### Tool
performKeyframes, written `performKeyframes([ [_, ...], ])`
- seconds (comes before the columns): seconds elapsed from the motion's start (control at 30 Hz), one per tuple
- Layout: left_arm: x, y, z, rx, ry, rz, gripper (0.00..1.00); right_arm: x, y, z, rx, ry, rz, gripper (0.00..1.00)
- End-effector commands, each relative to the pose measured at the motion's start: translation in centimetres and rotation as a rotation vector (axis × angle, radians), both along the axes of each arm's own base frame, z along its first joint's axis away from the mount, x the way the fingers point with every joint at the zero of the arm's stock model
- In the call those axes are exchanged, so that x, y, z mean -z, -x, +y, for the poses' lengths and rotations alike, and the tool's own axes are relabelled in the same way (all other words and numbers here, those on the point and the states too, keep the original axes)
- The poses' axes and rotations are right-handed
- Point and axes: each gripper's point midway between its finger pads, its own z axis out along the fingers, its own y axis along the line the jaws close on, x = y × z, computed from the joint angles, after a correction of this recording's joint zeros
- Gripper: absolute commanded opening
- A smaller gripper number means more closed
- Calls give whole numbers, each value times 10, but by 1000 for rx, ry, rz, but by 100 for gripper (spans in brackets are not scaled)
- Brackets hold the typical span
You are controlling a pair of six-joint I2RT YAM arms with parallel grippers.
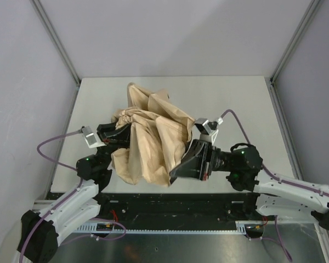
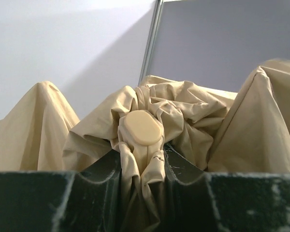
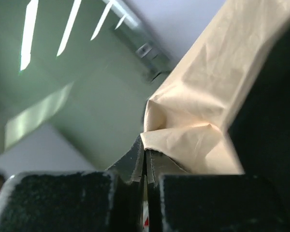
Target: Put away the umbrella
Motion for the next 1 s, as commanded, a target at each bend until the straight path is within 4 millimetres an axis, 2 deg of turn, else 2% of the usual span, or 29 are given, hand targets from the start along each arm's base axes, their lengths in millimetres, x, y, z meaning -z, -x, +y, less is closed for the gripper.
performKeyframes([
  [0.0,-34,1,36,-70,230,-9,0,-56,96,-53,-267,-387,-481,0],
  [0.1,-34,-7,46,-106,283,30,0,-49,124,-56,-340,-412,-587,0],
  [0.17,-34,-10,49,-123,296,40,0,-45,124,-48,-301,-367,-589,3],
  [0.23,-34,-9,50,-124,297,39,0,-34,98,-23,-148,-208,-508,22],
  [0.3,-36,-7,50,-124,296,30,0,-11,52,-1,88,4,-391,33],
  [0.37,-38,-4,52,-127,299,19,0,22,7,4,295,205,-277,44],
  [0.4,-40,-3,53,-129,300,11,0,36,-7,2,363,272,-237,54],
  [0.43,-42,-1,53,-131,297,2,0,43,-13,-2,393,299,-226,61],
  [0.57,-50,8,49,-136,237,-68,0,33,-10,-10,380,252,-177,79],
  [0.63,-53,11,46,-142,202,-103,0,33,-20,-13,412,256,-49,89],
  [0.77,-58,18,37,-144,127,-173,0,40,-51,-29,532,274,201,98],
  [0.87,-60,24,29,-130,70,-225,0,42,-79,-59,669,259,305,99],
  [0.97,-60,32,22,-110,15,-274,0,30,-96,-89,743,236,320,99],
])
